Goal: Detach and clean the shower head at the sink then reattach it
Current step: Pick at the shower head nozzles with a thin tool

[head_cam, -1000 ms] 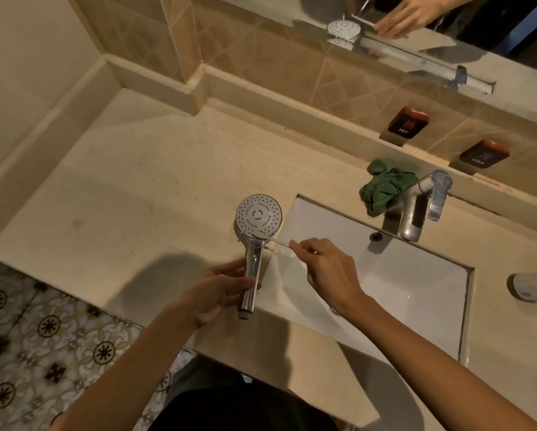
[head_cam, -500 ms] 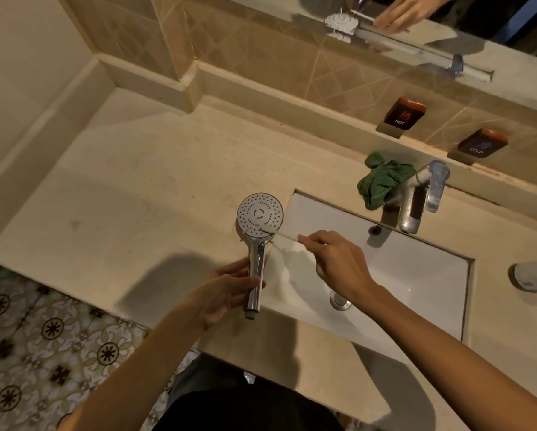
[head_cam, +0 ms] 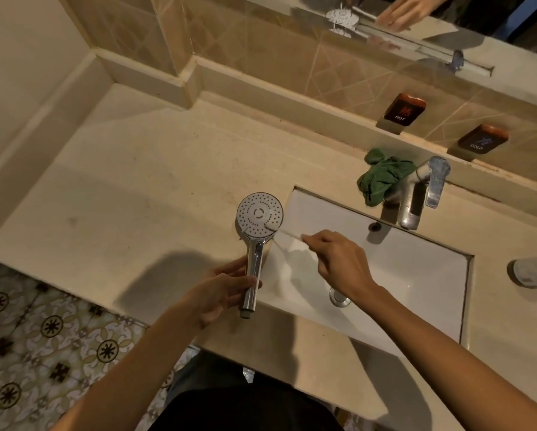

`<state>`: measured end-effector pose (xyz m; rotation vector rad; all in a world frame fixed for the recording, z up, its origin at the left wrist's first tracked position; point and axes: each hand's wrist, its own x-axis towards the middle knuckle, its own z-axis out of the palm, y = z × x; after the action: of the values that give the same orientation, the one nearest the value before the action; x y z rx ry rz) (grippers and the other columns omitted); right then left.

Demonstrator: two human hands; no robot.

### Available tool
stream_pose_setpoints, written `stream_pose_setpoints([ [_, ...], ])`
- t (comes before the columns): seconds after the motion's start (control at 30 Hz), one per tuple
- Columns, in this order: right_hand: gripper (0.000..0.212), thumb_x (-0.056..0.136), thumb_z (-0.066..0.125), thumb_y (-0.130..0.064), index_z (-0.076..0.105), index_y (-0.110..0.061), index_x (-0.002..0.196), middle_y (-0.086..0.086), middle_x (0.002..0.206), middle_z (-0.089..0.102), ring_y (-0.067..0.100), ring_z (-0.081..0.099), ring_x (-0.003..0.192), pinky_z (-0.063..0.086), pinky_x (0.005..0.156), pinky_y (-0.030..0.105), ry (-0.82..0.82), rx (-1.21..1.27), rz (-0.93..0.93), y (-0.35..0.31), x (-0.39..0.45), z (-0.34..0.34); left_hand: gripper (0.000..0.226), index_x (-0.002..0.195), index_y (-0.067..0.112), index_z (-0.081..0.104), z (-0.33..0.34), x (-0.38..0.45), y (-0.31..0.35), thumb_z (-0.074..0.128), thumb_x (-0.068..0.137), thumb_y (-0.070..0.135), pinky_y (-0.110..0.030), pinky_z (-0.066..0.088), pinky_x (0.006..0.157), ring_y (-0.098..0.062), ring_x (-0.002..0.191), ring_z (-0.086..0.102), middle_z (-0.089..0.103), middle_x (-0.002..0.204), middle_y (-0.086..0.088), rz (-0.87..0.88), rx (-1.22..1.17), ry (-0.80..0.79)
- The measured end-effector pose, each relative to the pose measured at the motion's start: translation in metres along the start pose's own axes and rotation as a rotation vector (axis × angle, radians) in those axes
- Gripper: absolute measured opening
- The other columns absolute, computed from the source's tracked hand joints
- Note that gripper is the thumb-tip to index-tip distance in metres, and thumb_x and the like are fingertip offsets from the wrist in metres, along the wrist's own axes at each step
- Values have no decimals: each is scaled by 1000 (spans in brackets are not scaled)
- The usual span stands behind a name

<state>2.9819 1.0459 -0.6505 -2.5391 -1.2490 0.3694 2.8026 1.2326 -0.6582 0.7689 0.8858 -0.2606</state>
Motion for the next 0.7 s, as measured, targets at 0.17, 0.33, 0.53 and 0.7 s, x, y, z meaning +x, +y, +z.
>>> stream_pose_setpoints([
  [0.17,45,95,60,1,70,-20,134,4,112,75,30,68,95,57,65,37,-14,28,28,-4,-3,3,53,130,20,66,-2,1,-5,64,86,-7,-40,59,83,-24,95,70,73,108,-13,3,1,-9],
  [0.33,45,93,61,3,72,-19,131,5,108,75,31,68,93,50,63,31,73,49,144,7,2,1,61,130,21,67,-4,3,-4,71,74,-2,-39,59,81,-23,91,73,76,107,-9,-13,4,-6],
  [0.53,45,95,59,1,71,-22,132,1,113,76,28,68,96,58,64,37,21,47,83,-2,-5,10,58,125,22,68,-5,5,-4,73,73,-3,-37,62,81,-23,91,74,76,114,-11,-24,1,-10],
  [0.7,44,93,61,1,73,-21,129,4,108,76,30,69,93,59,64,41,-6,92,47,-20,-11,19,50,118,25,70,-4,5,-1,69,81,-7,-39,62,84,-25,94,74,77,110,-10,-22,17,6],
])
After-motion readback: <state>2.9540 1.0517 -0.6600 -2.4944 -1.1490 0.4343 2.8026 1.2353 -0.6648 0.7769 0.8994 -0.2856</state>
